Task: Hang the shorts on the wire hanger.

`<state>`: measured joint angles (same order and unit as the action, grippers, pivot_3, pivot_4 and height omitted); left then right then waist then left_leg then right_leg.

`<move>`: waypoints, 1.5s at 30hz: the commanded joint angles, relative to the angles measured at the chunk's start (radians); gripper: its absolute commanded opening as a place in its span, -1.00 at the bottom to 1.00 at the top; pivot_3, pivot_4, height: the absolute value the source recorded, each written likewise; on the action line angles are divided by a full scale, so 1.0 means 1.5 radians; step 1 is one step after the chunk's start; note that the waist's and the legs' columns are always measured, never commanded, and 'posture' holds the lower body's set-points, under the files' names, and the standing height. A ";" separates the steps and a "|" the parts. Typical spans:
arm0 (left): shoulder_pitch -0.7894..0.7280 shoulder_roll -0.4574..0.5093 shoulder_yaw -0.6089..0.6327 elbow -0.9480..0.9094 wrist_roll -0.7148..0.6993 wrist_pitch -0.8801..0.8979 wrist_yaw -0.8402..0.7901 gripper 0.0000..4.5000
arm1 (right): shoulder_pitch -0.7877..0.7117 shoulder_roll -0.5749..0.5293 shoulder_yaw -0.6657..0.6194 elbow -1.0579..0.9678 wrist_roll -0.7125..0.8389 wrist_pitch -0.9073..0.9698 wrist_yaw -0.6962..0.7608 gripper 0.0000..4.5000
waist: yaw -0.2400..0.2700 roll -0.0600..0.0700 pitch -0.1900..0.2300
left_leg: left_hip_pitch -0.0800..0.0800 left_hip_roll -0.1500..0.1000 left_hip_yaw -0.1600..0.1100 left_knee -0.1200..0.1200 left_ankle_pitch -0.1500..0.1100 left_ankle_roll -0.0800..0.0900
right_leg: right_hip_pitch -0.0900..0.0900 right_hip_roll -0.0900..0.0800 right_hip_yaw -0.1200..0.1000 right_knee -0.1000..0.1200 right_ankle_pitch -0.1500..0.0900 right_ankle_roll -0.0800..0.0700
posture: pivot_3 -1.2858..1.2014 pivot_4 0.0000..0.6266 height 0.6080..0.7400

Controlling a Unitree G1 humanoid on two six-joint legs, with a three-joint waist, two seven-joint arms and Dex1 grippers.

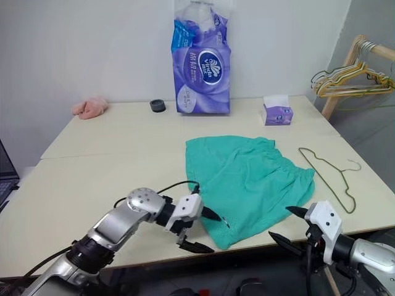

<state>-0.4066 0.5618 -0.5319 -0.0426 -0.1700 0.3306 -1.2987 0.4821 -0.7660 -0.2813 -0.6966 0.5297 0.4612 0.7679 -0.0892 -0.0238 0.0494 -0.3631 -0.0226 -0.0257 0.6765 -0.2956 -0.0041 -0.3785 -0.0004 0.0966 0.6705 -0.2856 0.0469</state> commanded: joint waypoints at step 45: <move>-0.003 0.057 0.131 0.035 -0.002 -0.019 0.020 -0.98 | -0.572 -0.149 0.331 0.693 -0.669 -0.727 -0.038 1.00 | -0.016 0.002 0.004 | 0.000 0.000 0.001 0.001 -0.003 0.004 | 0.003 -0.002 0.001 -0.005 0.004 0.000 | -0.07 -0.94 1.00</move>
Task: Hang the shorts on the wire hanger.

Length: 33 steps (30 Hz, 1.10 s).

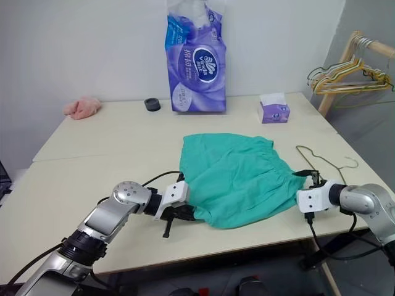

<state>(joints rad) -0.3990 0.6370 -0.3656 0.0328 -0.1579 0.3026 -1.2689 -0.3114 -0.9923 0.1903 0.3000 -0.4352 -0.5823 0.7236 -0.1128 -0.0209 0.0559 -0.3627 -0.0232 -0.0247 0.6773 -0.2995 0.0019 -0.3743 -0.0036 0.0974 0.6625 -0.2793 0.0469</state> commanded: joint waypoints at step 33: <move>0.200 0.249 0.103 -0.010 -0.041 -0.062 -0.143 -1.00 | 0.121 0.097 -0.017 -0.414 0.133 0.452 0.154 -0.99 | 0.001 0.004 0.001 | -0.002 0.000 -0.003 -0.001 -0.002 -0.001 | -0.003 -0.002 -0.004 0.003 -0.001 -0.001 | -0.05 -0.90 1.00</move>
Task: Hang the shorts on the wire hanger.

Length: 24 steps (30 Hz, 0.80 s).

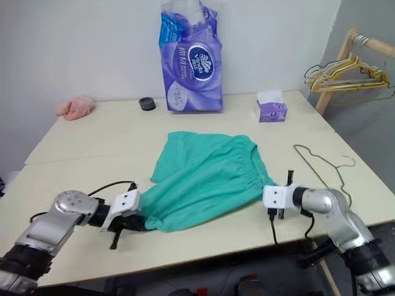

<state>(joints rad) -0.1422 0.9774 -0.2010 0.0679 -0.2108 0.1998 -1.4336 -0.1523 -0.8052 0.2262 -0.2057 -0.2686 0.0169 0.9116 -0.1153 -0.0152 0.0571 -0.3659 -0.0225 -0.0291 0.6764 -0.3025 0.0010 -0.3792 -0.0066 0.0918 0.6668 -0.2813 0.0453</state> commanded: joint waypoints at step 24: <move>0.142 0.042 0.001 -0.118 -0.036 0.024 -0.060 -1.00 | 0.158 -0.153 -0.047 -0.338 0.159 0.259 0.147 -0.99 | 0.015 -0.001 0.002 | 0.003 0.000 0.001 0.001 0.000 0.000 | 0.003 0.000 -0.001 -0.001 -0.003 0.003 | -0.06 -0.88 1.00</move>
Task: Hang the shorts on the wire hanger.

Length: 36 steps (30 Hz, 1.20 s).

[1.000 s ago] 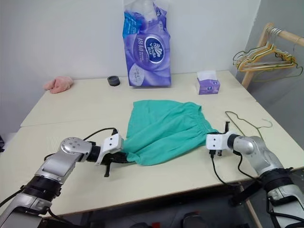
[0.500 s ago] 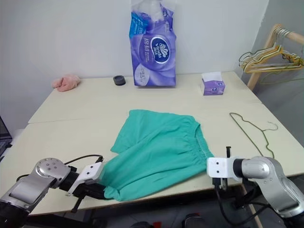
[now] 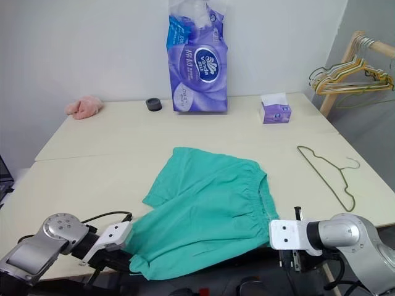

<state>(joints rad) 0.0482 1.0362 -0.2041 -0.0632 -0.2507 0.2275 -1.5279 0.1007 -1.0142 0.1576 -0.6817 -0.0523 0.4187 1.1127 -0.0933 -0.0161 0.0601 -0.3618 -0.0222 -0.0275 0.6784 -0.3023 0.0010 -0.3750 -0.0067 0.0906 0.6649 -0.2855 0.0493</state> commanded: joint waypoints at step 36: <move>-0.277 -0.216 0.095 -0.140 -0.173 0.288 0.322 0.99 | -0.101 0.276 -0.400 0.127 0.339 0.294 -0.414 1.00 | 0.025 -0.005 0.004 | -0.005 -0.001 0.002 0.000 0.000 0.000 | -0.003 -0.005 -0.003 0.000 0.004 0.000 | -0.05 -0.88 1.00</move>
<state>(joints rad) -0.3285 0.7165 -0.0529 -0.2434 -0.5312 0.7027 -1.0563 -0.0207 -0.6154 -0.3868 -0.5020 0.4544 0.8329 0.5653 -0.0564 -0.0231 0.0663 -0.3692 -0.0235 -0.0243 0.6778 -0.3015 0.0017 -0.3799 -0.0135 0.0867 0.6650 -0.2792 0.0487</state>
